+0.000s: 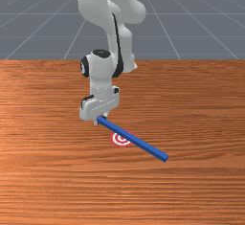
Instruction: Pull the pivot to the target area
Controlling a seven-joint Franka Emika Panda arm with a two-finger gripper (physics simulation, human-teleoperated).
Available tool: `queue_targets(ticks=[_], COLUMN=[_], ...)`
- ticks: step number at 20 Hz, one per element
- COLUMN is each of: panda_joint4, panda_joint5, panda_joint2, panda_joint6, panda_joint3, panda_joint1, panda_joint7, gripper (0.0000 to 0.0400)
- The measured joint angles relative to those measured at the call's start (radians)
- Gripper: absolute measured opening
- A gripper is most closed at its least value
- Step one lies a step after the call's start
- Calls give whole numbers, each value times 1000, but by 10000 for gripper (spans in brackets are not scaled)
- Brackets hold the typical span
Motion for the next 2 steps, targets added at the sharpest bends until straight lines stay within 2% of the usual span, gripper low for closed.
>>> queue_targets(ticks=[1,2], panda_joint4=[30,30], panda_joint5=[-19,6], panda_joint2=[-5,-1], panda_joint6=[-144,-142], panda_joint3=[29,53], panda_joint1=[-16,-57], panda_joint7=[27,-9], gripper=[104,95])
